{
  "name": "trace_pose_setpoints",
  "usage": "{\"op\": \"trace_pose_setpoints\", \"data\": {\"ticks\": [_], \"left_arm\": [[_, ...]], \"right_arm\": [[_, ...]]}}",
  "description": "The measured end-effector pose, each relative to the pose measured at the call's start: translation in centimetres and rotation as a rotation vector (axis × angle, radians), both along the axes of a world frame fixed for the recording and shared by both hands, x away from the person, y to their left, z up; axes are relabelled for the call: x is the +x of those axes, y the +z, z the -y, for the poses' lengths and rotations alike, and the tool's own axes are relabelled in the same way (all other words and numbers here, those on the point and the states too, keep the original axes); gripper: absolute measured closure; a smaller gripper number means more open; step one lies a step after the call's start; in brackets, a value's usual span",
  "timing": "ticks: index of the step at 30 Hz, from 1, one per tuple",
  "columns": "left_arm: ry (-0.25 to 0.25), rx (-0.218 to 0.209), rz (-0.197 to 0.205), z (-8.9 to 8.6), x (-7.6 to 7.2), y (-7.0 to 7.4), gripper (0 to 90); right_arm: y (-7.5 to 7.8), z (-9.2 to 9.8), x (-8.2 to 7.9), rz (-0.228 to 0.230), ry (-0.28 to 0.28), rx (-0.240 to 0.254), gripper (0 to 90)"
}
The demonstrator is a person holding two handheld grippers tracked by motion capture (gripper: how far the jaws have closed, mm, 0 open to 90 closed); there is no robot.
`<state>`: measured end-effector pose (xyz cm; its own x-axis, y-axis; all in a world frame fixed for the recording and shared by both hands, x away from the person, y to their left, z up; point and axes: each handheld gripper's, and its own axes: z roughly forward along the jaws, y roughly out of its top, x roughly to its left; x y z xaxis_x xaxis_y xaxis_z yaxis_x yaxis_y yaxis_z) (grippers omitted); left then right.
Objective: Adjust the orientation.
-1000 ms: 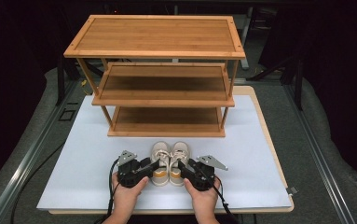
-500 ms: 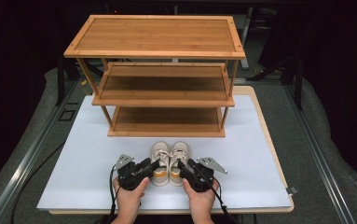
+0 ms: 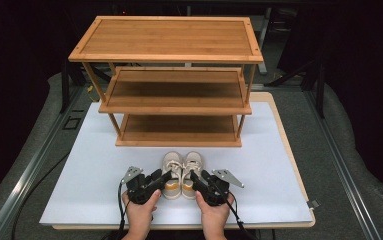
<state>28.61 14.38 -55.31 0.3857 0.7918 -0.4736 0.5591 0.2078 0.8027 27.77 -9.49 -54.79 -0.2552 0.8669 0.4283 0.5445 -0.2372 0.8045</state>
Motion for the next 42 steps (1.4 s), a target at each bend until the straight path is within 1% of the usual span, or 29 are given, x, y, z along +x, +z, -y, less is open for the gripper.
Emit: {"op": "trace_pose_setpoints", "data": {"ticks": [4,5,6,8,9,12,13,14,15,18,19,21,22,23,27,29,30,32,34,35,36,37,40,41,42], "left_arm": [[0.0,-0.001,0.0,0.01,0.01,-0.01,52.3],[-0.002,0.001,0.001,0.01,0.03,0.01,52.4],[-0.002,0.003,0.001,0.0,0.03,0.01,52.5],[-0.004,0.003,0.002,-0.01,0.04,0.01,52.8],[-0.005,0.004,0.0,-0.03,0.05,0.02,52.9],[-0.003,0.008,0.001,0.02,0.05,0.06,53.1],[-0.003,0.013,0.0,0.04,0.04,0.09,53.2],[-0.001,0.014,0.002,0.08,0.04,0.12,53.3],[-0.003,0.017,0.001,0.1,0.04,0.17,53.5],[-0.007,0.022,-0.002,0.06,0.08,0.22,53.9],[-0.009,0.026,-0.002,0.05,0.08,0.25,54.1],[-0.01,0.027,-0.002,0.04,0.08,0.27,54.3],[-0.01,0.027,-0.001,0.04,0.07,0.27,54.6],[-0.01,0.028,-0.001,0.05,0.06,0.28,54.6],[-0.01,0.048,-0.002,0.11,0.03,0.44,54.9],[-0.013,0.047,-0.004,0.07,0.07,0.45,55.1],[-0.014,0.045,-0.005,0.05,0.07,0.44,55.1],[-0.012,0.043,-0.005,0.07,0.07,0.43,55.1],[-0.011,0.044,-0.006,0.07,0.06,0.45,55.1],[-0.01,0.044,-0.007,0.07,0.05,0.45,55.1],[-0.01,0.044,-0.007,0.08,0.05,0.46,55.1],[-0.011,0.044,-0.007,0.09,0.07,0.48,55.2],[-0.013,0.051,-0.008,0.07,0.06,0.53,55.7],[-0.013,0.054,-0.008,0.1,0.04,0.57,56.0],[-0.014,0.062,-0.007,0.11,0.0,0.66,56.8]], "right_arm": [[0.03,0.03,-0.03,-0.009,-0.004,0.005,53.7],[-0.01,-0.04,0.04,0.0,-0.011,0.008,53.9],[0.04,-0.05,0.03,-0.003,-0.011,-0.003,54.0],[-0.02,-0.06,0.1,0.008,-0.009,0.005,54.3],[0.09,0.05,0.02,-0.011,0.001,-0.002,54.4],[0.12,0.13,0.04,-0.015,0.009,0.005,54.7],[0.1,0.08,0.08,-0.012,-0.004,0.005,54.8],[0.04,0.06,0.13,-0.002,-0.002,0.016,54.9],[0.11,0.08,0.09,-0.011,-0.005,0.006,55.0],[0.19,0.11,0.15,-0.016,-0.004,0.012,55.1],[0.2,0.18,0.16,-0.017,0.009,0.018,55.1],[0.22,0.21,0.16,-0.02,0.009,0.021,55.2],[0.26,0.24,0.13,-0.024,0.012,0.015,55.3],[0.21,0.17,0.17,-0.014,0.008,0.021,55.4],[0.29,0.23,0.1,-0.019,0.007,0.023,57.0],[0.33,0.25,0.08,-0.021,0.008,0.024,57.4],[0.3,0.18,0.13,-0.014,0.001,0.028,57.5],[0.36,0.18,0.1,-0.021,-0.003,0.019,57.7],[0.31,0.23,0.09,-0.017,0.007,0.02,57.7],[0.35,0.25,0.04,-0.022,0.009,0.009,57.7],[0.32,0.16,0.02,-0.016,-0.003,0.002,57.6],[0.33,0.15,0.0,-0.019,0.001,-0.001,57.5],[0.33,0.24,0.02,-0.017,0.015,0.003,57.6],[0.28,0.15,0.1,-0.006,0.005,0.006,57.9],[0.28,0.16,0.13,-0.004,0.006,0.007,58.1]]}}
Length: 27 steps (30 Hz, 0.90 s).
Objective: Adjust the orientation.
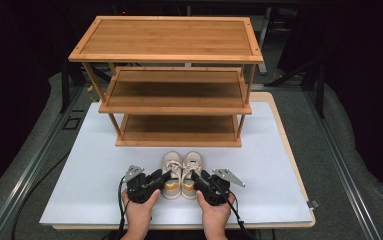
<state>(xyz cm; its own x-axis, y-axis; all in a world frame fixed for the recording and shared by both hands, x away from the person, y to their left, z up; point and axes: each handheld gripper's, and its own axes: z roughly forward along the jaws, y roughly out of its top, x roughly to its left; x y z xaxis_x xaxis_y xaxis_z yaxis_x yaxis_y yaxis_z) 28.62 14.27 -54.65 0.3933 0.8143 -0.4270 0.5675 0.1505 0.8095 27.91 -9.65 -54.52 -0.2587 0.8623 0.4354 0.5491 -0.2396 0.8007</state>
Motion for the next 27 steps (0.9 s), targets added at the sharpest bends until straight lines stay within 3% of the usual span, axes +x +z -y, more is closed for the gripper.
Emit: {"op": "trace_pose_setpoints", "data": {"ticks": [3,14,20,23,24,26,27], "left_arm": [[-0.001,0.013,0.002,0.01,-0.01,0.15,59.1],[0.001,0.009,-0.002,0.0,0.01,0.28,60.2],[-0.002,0.008,0.0,-0.05,0.06,0.54,60.3],[-0.002,0.008,0.003,-0.1,0.09,0.76,60.3],[-0.003,0.008,0.003,-0.11,0.1,0.85,60.4],[-0.004,0.006,0.005,-0.13,0.11,0.96,60.4],[-0.005,0.009,0.006,-0.16,0.11,1.04,60.4]], "right_arm": [[0.1,0.14,-0.1,-0.019,0.01,-0.001,59.4],[0.08,0.06,-0.06,-0.01,-0.008,0.015,62.6],[0.27,0.23,-0.12,-0.031,0.005,0.016,63.1],[0.28,0.12,-0.05,-0.008,-0.004,0.033,63.1],[0.46,0.22,-0.14,-0.029,0.007,0.023,63.1],[0.48,0.1,0.0,-0.004,-0.002,0.036,63.1],[0.68,0.18,-0.09,-0.019,0.004,0.025,63.1]]}}
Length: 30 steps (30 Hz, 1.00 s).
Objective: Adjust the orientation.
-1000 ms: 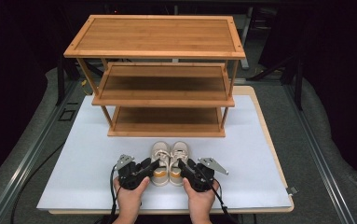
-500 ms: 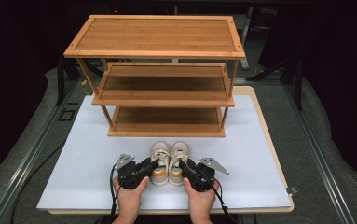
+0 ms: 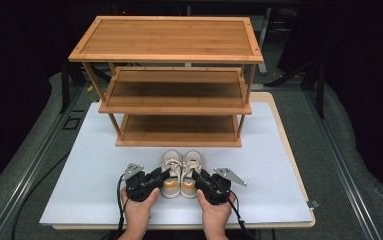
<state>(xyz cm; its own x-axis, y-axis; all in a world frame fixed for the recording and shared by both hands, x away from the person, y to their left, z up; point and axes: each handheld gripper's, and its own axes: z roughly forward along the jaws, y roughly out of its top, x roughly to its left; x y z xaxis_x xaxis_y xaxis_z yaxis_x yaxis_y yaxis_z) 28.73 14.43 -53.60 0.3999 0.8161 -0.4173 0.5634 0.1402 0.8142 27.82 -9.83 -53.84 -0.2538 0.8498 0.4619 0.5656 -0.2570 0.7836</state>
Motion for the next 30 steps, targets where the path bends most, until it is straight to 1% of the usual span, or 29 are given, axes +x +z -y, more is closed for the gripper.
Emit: {"op": "trace_pose_setpoints", "data": {"ticks": [2,3,4,5,6,7,8,10,11,12,13,14,15,16,17,18,19,20,22,23,25,26,27,28,29,30], "left_arm": [[0.0,-0.003,0.002,0.0,0.0,0.2,60.4],[-0.002,-0.003,0.005,0.0,0.0,0.3,60.4],[-0.001,-0.002,0.007,0.0,0.0,0.4,60.4],[-0.001,0.0,0.007,0.0,0.0,0.5,60.4],[-0.004,0.003,0.007,0.0,0.0,0.6,60.4],[-0.003,0.004,0.009,-0.1,0.0,0.7,60.4],[-0.002,0.005,0.007,0.0,0.0,0.8,60.4],[-0.002,0.007,0.004,0.0,0.0,1.0,60.5],[-0.002,0.008,0.005,0.0,0.0,1.1,60.5],[0.0,0.006,0.006,0.0,0.0,1.3,60.5],[-0.001,0.005,0.006,-0.1,0.1,1.5,60.5],[-0.002,0.003,0.006,-0.1,0.1,1.7,60.5],[-0.003,0.003,0.005,-0.1,0.1,1.8,60.5],[-0.004,0.004,0.006,-0.2,0.1,2.0,60.5],[-0.004,0.003,0.007,-0.2,0.1,2.2,60.5],[-0.003,0.002,0.008,-0.2,0.1,2.4,60.5],[-0.002,0.0,0.008,-0.3,0.1,2.7,60.5],[-0.003,-0.002,0.008,-0.3,0.1,2.8,60.5],[-0.002,-0.005,0.011,-0.4,0.1,3.2,60.5],[-0.002,-0.006,0.012,-0.4,0.1,3.4,60.5],[-0.002,-0.007,0.014,-0.5,0.1,3.7,60.5],[-0.001,-0.008,0.014,-0.5,0.1,4.0,60.6],[-0.002,-0.007,0.016,-0.5,0.2,4.2,60.5],[-0.002,-0.006,0.02,-0.5,0.2,4.4,60.5],[-0.003,-0.004,0.023,-0.5,0.2,4.7,60.5],[-0.004,-0.004,0.025,-0.4,0.2,4.9,60.5]], "right_arm": [[0.2,-0.1,0.1,0.015,-0.012,0.001,63.1],[0.3,-0.1,0.0,0.01,-0.013,-0.006,63.1],[0.4,-0.1,0.0,0.021,-0.006,0.004,63.1],[0.5,-0.1,0.0,0.02,-0.006,-0.003,63.2],[0.7,-0.1,0.0,0.008,0.002,-0.008,63.2],[0.8,-0.1,0.0,0.008,-0.008,-0.015,63.2],[0.9,-0.1,0.0,0.002,0.005,-0.017,63.2],[1.1,-0.3,0.1,0.011,-0.003,-0.02,63.2],[1.4,-0.3,0.1,0.0,0.005,-0.029,63.2],[1.4,-0.4,0.2,0.015,-0.006,-0.024,63.2],[1.6,-0.4,0.1,0.001,-0.005,-0.036,63.2],[1.8,-0.4,0.1,0.004,-0.008,-0.03,63.2],[2.0,-0.3,0.0,-0.006,0.009,-0.028,63.2],[2.2,-0.3,0.0,-0.006,0.01,-0.023,63.2],[2.3,-0.3,0.1,0.005,0.003,-0.016,63.2],[2.5,-0.3,0.0,-0.007,0.007,-0.022,63.2],[2.7,-0.4,0.1,0.002,-0.007,-0.022,63.2],[2.9,-0.4,0.1,0.0,0.004,-0.015,63.2],[3.3,-0.5,0.1,0.005,-0.008,-0.022,63.2],[3.5,-0.5,0.1,0.007,0.004,-0.02,63.2],[3.8,-0.7,0.2,0.021,-0.001,-0.017,63.2],[4.0,-0.7,0.1,0.018,-0.005,-0.025,63.2],[4.3,-0.6,0.1,0.007,0.008,-0.023,63.2],[4.4,-0.7,0.1,0.014,-0.008,-0.025,63.2],[4.7,-0.6,0.1,0.008,0.008,-0.019,63.2],[4.8,-0.7,0.2,0.024,-0.001,-0.014,63.2]]}}
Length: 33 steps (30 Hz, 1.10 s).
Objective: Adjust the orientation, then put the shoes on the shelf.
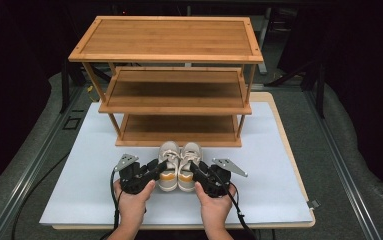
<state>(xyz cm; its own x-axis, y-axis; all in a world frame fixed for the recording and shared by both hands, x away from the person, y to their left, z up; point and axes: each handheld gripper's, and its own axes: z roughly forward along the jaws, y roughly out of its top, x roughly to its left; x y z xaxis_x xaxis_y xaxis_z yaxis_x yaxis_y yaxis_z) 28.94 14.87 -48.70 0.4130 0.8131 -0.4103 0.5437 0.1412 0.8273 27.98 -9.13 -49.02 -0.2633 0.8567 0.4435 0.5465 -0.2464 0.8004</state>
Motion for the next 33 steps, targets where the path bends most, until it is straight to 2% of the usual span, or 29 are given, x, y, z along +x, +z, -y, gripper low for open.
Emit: {"op": "trace_pose_setpoints", "data": {"ticks": [2,4,6,15,16,18,19,20,21,24,29,33], "left_arm": [[-0.003,-0.001,0.004,0.1,0.1,0.4,60.6],[-0.006,-0.01,0.009,0.0,0.2,0.8,60.6],[-0.007,-0.012,0.014,0.1,0.3,1.1,60.6],[0.0,-0.014,0.024,-0.2,0.5,2.5,60.6],[0.0,-0.013,0.025,-0.2,0.5,2.6,60.6],[0.0,-0.013,0.027,-0.3,0.5,2.9,60.5],[0.001,-0.015,0.027,-0.3,0.5,3.0,60.6],[0.001,-0.018,0.027,-0.4,0.5,3.2,60.6],[0.0,-0.022,0.03,-0.4,0.5,3.4,60.6],[0.003,-0.029,0.042,-0.5,0.6,4.0,60.6],[0.008,-0.035,0.063,-0.6,0.6,5.0,60.5],[0.007,-0.034,0.077,-0.6,0.7,5.8,60.5]], "right_arm": [[0.5,0.1,0.0,-0.008,-0.003,-0.012,63.2],[0.8,0.1,0.1,0.015,-0.002,0.003,63.2],[1.3,0.2,0.1,0.008,-0.001,-0.003,63.2],[2.6,-0.1,0.4,0.029,0.001,-0.007,63.1],[2.9,0.0,0.4,0.016,0.01,-0.019,63.2],[3.0,-0.2,0.5,0.035,0.003,-0.008,63.2],[3.2,-0.2,0.5,0.035,0.002,-0.009,63.1],[3.5,-0.1,0.4,0.017,0.009,-0.019,63.1],[3.6,-0.3,0.5,0.037,0.0,0.0,63.1],[4.3,-0.3,0.4,0.041,-0.01,-0.009,63.1],[5.2,-0.4,0.6,0.078,-0.003,0.011,63.1],[5.9,-0.5,0.6,0.087,-0.004,0.008,63.1]]}}
